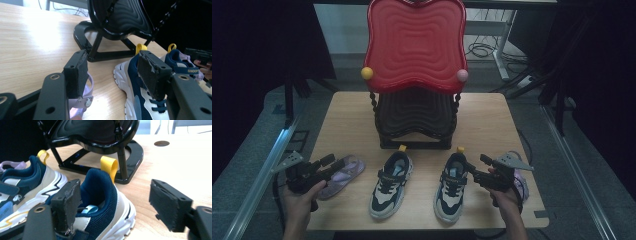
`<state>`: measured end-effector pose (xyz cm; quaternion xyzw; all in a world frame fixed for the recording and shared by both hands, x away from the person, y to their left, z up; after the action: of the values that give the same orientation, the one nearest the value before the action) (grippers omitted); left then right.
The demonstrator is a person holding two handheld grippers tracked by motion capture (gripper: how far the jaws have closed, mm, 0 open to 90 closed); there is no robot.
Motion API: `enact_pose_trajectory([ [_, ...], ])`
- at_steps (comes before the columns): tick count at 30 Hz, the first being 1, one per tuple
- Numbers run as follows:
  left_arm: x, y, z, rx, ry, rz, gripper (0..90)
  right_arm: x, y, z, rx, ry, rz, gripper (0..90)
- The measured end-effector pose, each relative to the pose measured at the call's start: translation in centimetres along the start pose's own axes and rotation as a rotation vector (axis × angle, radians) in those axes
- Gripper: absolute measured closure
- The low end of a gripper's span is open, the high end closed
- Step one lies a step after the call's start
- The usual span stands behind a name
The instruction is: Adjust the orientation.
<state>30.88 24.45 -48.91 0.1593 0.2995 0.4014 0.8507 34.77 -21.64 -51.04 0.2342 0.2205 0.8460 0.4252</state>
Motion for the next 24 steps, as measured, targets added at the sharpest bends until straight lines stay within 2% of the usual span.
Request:
enact_pose_trajectory([
  [3, -0.1, -0.3, -0.3, 0.023, -0.014, -0.002, 41.1, 0.3, 0.0, 0.0, 0.015, 0.022, 0.001, 22.9],
  [7, -0.3, -0.4, -0.3, 0.03, -0.02, -0.005, 41.1, 0.7, 0.2, 0.0, 0.01, 0.055, 0.018, 25.6],
  [12, -1.1, -0.4, -0.4, 0.051, -0.049, -0.017, 43.1, 0.8, 0.9, 0.3, -0.01, 0.044, 0.035, 27.3],
  [15, -1.7, -0.4, -0.6, 0.083, -0.084, -0.052, 58.9, 0.8, 1.1, 0.3, -0.002, 0.054, 0.039, 29.5],
  [17, -2.1, -0.5, -0.6, 0.084, -0.083, -0.075, 66.0, 0.4, 1.0, 0.2, 0.002, 0.046, 0.036, 27.7],
  [18, -2.3, -0.5, -0.6, 0.085, -0.084, -0.09, 69.3, 0.2, 1.1, 0.2, 0.002, 0.041, 0.03, 26.5],
  [21, -2.8, -0.5, -0.7, 0.1, -0.098, -0.1, 78.0, -0.2, 1.3, 0.2, 0.001, 0.015, 0.024, 24.1],
  [24, -3.4, -0.4, -0.9, 0.11, -0.106, -0.122, 84.6, 0.3, 1.7, 0.5, -0.01, 0.025, 0.028, 23.5],
])
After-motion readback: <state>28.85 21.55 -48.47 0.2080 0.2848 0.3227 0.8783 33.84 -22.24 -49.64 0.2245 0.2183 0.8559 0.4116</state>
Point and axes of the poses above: each handheld gripper's, and its own axes: y roughly backward along the jaws, z roughly out of its top, x roughly to its left, the point moved 8 cm from there along -y, roughly forward along the jaws, and after that the axes turned 13 degrees about x, right-handed, at the moved point
